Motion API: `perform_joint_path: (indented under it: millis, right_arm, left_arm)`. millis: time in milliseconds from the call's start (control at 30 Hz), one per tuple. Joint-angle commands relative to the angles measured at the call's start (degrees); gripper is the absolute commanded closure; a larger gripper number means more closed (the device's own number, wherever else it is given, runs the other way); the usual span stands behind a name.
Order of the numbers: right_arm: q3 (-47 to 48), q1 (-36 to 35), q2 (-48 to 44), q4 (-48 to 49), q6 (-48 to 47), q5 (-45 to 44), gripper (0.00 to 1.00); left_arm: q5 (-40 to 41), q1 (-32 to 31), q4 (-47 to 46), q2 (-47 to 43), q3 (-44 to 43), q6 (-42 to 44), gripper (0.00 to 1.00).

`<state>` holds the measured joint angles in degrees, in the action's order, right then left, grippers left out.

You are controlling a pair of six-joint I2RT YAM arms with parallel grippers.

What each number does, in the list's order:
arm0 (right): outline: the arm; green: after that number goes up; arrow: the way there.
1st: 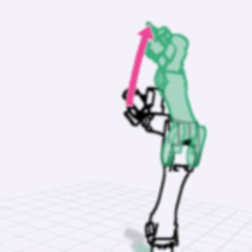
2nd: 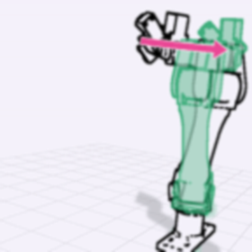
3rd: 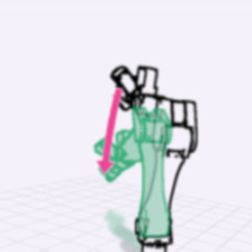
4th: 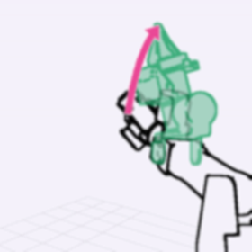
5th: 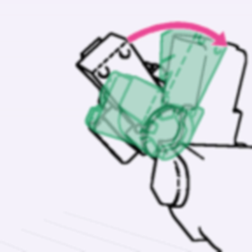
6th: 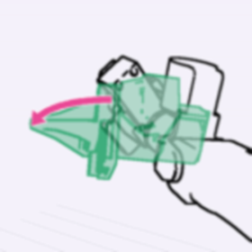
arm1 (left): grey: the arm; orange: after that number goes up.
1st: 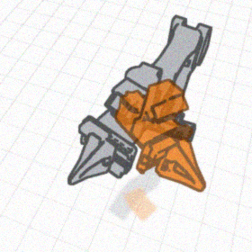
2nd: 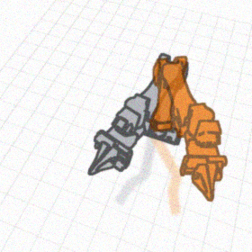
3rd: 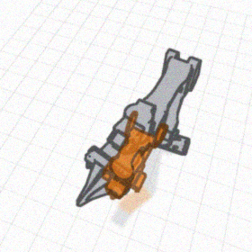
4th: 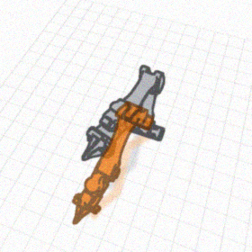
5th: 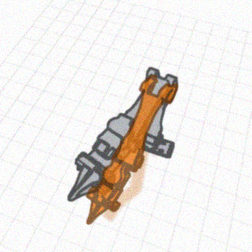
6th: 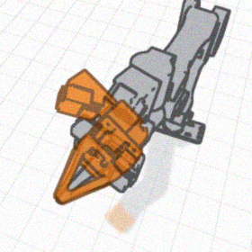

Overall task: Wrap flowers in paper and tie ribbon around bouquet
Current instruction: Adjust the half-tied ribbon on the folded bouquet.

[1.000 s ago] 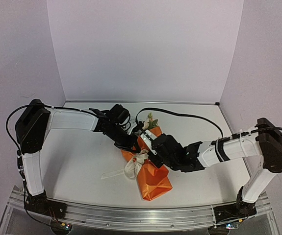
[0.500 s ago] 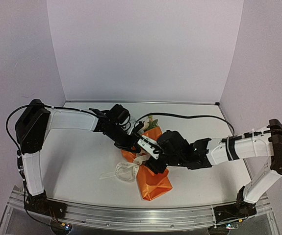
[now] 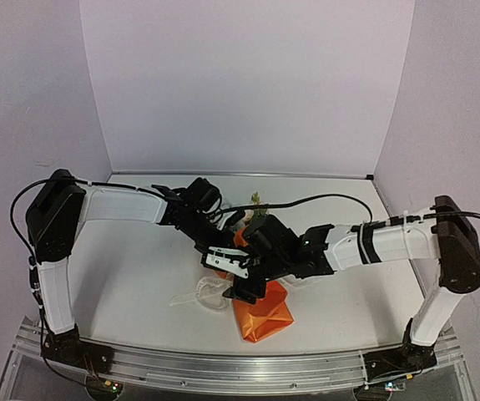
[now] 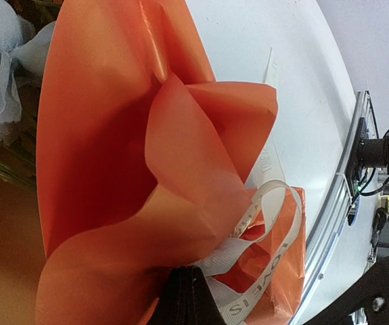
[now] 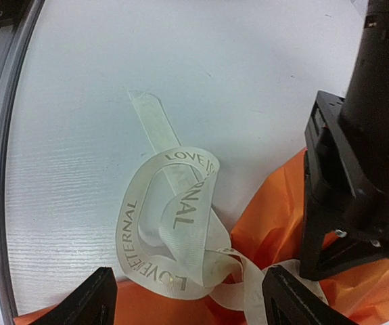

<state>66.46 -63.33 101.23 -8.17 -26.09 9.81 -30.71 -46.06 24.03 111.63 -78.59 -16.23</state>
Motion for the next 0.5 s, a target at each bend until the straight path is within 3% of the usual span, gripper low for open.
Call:
perform_joint_path:
  millis: [0, 267, 400, 467]
  right_arm:
    - [4.3, -0.3, 3.2, 0.8, -1.0, 1.1, 0.25]
    - [7.5, -0.8, 6.4, 0.7, -0.5, 0.0, 0.3]
    - [7.6, -0.9, 7.1, 0.3, -0.5, 0.0, 0.38]
    - [7.5, -0.8, 7.1, -0.1, -0.3, 0.2, 0.47]
  left_arm:
    - [-1.3, 0.4, 0.5, -0.7, -1.1, 1.4, 1.0]
    - [-1.9, 0.3, 0.4, -0.5, -1.0, 1.6, 1.0]
    - [-2.3, 0.3, 0.4, -0.6, -0.1, 2.0, 1.0]
    - [-2.4, 0.4, 0.3, -0.8, 0.5, 2.0, 1.0]
